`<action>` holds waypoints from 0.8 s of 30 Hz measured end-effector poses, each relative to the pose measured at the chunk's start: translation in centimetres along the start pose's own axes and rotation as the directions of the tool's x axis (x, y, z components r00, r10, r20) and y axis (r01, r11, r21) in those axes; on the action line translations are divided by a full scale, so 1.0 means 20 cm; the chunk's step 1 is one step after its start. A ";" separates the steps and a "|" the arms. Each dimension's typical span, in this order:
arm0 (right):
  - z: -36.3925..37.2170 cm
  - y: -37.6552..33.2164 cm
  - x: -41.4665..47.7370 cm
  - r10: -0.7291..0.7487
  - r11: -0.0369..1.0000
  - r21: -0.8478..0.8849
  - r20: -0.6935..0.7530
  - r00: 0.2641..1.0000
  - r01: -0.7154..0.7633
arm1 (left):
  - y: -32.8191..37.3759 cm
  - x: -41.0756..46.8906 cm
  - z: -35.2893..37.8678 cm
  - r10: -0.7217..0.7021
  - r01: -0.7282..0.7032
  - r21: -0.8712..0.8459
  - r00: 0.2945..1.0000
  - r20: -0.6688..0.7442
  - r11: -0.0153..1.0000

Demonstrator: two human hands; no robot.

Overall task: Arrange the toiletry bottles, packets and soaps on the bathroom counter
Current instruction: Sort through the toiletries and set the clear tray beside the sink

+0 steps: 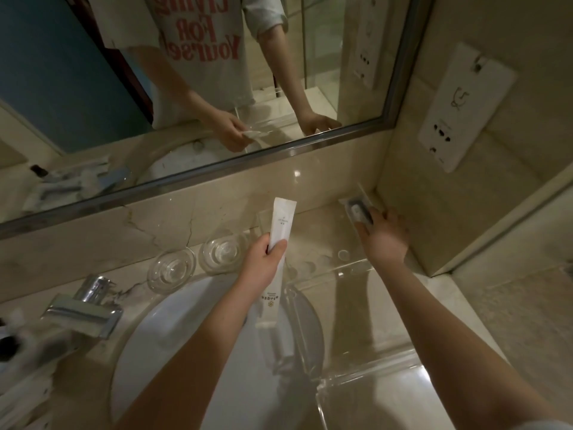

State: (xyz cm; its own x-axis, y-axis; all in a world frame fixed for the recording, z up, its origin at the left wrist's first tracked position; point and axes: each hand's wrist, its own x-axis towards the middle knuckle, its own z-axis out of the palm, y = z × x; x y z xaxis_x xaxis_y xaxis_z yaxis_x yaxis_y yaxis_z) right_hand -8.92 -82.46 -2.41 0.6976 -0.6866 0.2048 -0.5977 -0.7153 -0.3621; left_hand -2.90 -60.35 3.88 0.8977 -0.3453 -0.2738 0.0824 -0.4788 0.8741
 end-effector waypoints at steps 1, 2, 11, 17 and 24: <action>-0.02 -0.01 -0.01 -0.007 1.000 0.003 -0.002 1.000 0.007 | 0.00 0.00 0.00 0.001 -0.001 0.001 1.000 0.010 1.000; -0.04 -0.03 -0.03 -0.013 0.999 0.035 0.016 1.000 0.012 | 0.01 0.00 0.00 0.004 -0.005 0.004 1.000 0.020 1.000; -0.23 -0.24 -0.29 -0.190 0.545 0.800 0.407 0.894 -0.249 | -0.01 -0.13 0.06 -0.028 -0.023 0.120 0.912 0.408 0.993; -0.22 -0.08 -0.34 0.066 0.578 0.742 0.374 0.925 -0.341 | -0.11 -0.20 0.09 -0.118 0.022 0.201 0.871 0.476 0.979; -0.21 0.15 -0.39 0.371 0.577 0.666 0.303 0.878 -0.473 | -0.27 -0.17 0.15 -0.065 -0.075 0.380 0.937 0.343 0.922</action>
State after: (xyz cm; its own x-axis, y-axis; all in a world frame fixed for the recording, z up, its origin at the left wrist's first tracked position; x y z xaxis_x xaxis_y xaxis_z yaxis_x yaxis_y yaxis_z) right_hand -17.79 -79.67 -1.34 0.5105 -0.8286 -0.2301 -0.4117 -0.0006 -0.9113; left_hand -7.57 -59.02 -1.05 0.6873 -0.5691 -0.4514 -0.1554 -0.7222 0.6740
